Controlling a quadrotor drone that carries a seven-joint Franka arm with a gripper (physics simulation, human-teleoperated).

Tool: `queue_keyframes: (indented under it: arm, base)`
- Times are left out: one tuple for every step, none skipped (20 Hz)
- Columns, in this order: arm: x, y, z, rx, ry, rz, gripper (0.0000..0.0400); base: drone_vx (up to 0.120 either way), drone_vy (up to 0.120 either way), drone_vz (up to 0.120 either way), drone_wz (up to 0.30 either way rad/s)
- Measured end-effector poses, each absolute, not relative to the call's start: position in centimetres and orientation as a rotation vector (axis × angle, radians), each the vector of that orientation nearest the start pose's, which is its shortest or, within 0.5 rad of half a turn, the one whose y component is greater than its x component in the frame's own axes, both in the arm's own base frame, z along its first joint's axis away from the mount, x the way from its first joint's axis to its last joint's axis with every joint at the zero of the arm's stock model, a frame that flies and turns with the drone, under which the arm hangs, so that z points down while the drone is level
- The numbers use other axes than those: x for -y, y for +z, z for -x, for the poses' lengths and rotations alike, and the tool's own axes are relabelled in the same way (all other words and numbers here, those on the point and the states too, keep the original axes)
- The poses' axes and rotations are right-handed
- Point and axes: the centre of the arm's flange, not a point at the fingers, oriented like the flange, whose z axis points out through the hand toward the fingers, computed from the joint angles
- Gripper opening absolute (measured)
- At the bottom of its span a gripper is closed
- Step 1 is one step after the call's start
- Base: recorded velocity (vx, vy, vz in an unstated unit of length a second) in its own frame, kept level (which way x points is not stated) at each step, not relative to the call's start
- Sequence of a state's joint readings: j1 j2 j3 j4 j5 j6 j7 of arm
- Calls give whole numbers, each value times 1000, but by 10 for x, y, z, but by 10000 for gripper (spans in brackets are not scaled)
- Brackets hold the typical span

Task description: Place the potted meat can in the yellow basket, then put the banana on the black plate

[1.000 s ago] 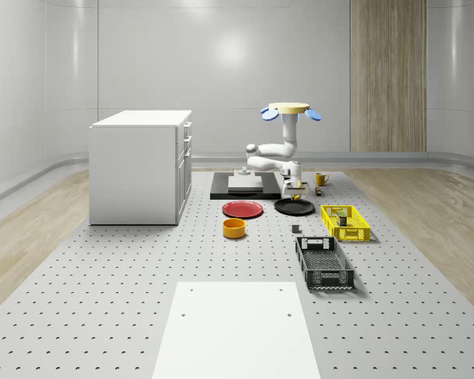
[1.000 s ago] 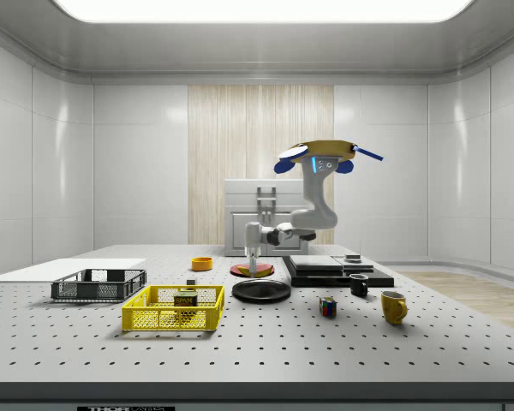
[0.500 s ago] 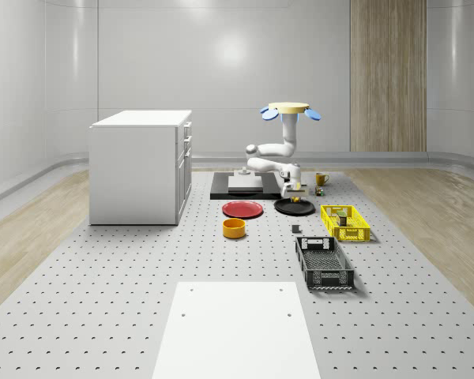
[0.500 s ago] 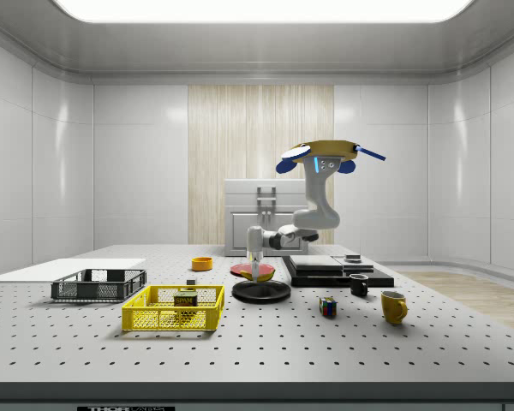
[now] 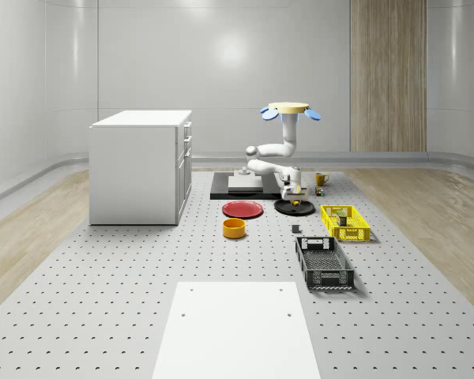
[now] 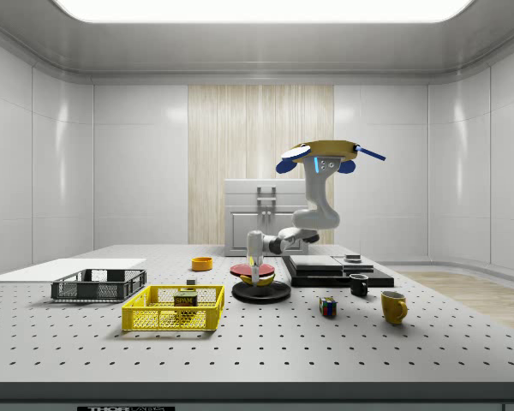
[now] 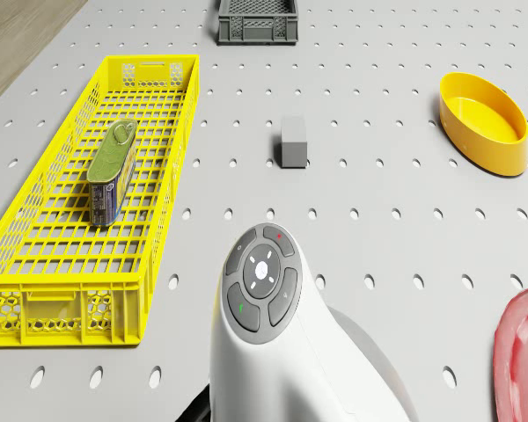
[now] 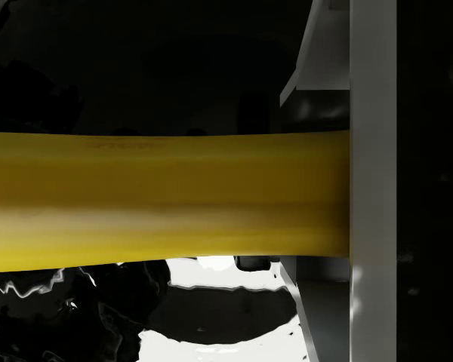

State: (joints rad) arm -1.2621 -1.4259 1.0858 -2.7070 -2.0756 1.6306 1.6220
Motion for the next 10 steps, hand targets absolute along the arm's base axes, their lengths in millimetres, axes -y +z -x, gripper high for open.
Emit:
queue_keyframes:
  arm:
    - [0,591,-331,-3,742,5,190]
    - [0,594,-331,-3,746,5,190]
    - [0,596,-331,-3,756,4,206]
    - [0,597,-331,-2,762,4,249]
    - [0,598,-331,-1,766,3,281]
    - [0,598,-331,-1,769,2,308]
    - [0,596,-331,0,772,2,328]
    - [0,594,-331,0,774,2,344]
    - [0,591,-331,1,776,1,356]
    - [0,587,-331,1,778,1,366]
  base:
    - [0,0,0,0]
    - [0,0,0,0]
    - [0,0,0,0]
    - [0,0,0,0]
    - [0,0,0,0]
    - [0,0,0,0]
    - [0,0,0,0]
    - [0,0,0,0]
    - [0,0,0,0]
    - [0,0,0,0]
